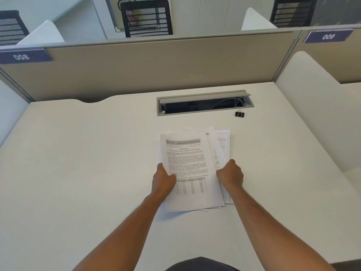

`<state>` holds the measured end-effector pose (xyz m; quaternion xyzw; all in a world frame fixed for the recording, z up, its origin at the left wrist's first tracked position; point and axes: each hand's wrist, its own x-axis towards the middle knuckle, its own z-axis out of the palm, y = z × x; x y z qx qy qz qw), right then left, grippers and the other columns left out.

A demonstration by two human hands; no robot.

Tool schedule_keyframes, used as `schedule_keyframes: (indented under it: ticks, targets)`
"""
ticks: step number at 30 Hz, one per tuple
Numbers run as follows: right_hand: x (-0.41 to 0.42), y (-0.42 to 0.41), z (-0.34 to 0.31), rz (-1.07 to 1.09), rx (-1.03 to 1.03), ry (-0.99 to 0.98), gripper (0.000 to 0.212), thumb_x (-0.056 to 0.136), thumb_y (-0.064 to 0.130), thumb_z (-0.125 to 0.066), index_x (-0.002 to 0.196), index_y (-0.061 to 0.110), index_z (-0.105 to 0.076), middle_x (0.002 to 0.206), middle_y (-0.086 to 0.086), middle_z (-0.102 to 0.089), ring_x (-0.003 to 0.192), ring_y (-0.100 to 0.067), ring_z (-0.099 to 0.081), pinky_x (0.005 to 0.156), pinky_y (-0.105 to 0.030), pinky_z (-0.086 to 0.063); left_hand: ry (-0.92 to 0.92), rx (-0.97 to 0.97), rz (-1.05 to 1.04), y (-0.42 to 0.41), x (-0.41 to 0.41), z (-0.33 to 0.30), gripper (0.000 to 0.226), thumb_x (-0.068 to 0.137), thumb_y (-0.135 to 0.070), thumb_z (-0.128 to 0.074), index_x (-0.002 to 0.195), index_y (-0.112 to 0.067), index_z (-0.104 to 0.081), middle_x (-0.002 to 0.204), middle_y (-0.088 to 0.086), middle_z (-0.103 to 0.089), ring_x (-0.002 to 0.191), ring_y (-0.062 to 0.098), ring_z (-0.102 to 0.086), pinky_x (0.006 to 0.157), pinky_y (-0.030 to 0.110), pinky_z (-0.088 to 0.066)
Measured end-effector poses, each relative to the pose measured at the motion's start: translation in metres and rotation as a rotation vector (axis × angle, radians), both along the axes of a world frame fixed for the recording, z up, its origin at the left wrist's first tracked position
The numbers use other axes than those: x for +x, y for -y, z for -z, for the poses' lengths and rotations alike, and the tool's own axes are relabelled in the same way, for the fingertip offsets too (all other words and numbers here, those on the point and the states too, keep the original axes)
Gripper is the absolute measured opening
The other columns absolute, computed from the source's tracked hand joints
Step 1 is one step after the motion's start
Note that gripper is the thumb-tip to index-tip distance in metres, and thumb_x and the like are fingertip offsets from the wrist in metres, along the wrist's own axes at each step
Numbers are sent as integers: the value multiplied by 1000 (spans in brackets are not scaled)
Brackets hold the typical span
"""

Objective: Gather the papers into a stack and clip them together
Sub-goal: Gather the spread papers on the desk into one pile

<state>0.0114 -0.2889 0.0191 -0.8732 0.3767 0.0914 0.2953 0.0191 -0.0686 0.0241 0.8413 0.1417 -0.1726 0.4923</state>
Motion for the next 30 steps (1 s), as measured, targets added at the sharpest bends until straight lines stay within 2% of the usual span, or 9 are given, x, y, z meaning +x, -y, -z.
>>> schedule_keyframes:
  ticks: [5,8,12,16,18,22,25,28,30]
  targets:
    - [-4,8,-2,21,133,72,26,81,6,-53,105,5,-64,103,-11,-70,94,-37,-63,77,-35,-50,-32,-110,-35,0,1,6,42,88,-9,-63,127,-17,-49,117,-4,-64,103,22,-65,82,35,-55]
    - [-6,13,-4,77,197,123,30,86,6,-52,112,-2,-66,112,-12,-71,106,-41,-63,89,-39,-51,-79,-223,-83,-3,5,8,36,87,-6,-65,119,-18,-55,116,0,-69,102,24,-68,88,43,-59]
    - [-6,18,-6,36,263,180,24,95,20,-52,83,8,-68,84,-10,-68,92,-38,-60,75,-35,-46,-180,-421,-113,-9,10,12,35,87,3,-65,118,-13,-62,119,6,-73,102,29,-72,89,50,-60]
    - [1,26,-13,125,325,181,59,93,41,-61,141,8,-54,142,-13,-58,129,-32,-55,106,-38,-42,-239,-523,-130,-19,13,11,38,89,6,-66,123,-10,-63,119,8,-74,103,32,-73,90,53,-58]
    - [5,33,-14,146,464,176,64,85,41,-69,138,8,-56,139,-11,-61,120,-31,-62,104,-41,-49,-250,-552,-102,-23,12,9,39,90,7,-64,123,-13,-64,118,6,-75,105,31,-73,92,51,-58]
    - [4,37,-21,83,807,203,30,92,20,-70,120,9,-69,111,-10,-77,94,-27,-75,80,-38,-60,-215,-515,-2,-27,10,6,42,89,2,-69,127,-15,-65,120,2,-75,108,27,-71,96,48,-56]
    - [4,34,-25,-14,817,189,30,98,35,-62,119,14,-68,110,-5,-77,97,-24,-75,84,-40,-59,-199,-517,76,-26,9,6,47,85,-2,-76,129,-15,-65,122,1,-74,111,24,-71,97,45,-56]
    - [4,28,-22,-19,732,137,52,96,59,-50,123,16,-58,115,0,-72,101,-24,-71,84,-40,-59,-190,-527,91,-23,7,7,45,86,-9,-77,129,-14,-65,125,3,-73,111,23,-71,98,45,-56]
    - [3,27,-17,-21,697,117,52,97,55,-50,130,16,-52,124,-2,-67,107,-25,-68,90,-44,-57,-189,-524,120,-20,5,6,43,89,-15,-75,130,-17,-64,125,1,-73,112,22,-71,98,44,-56]
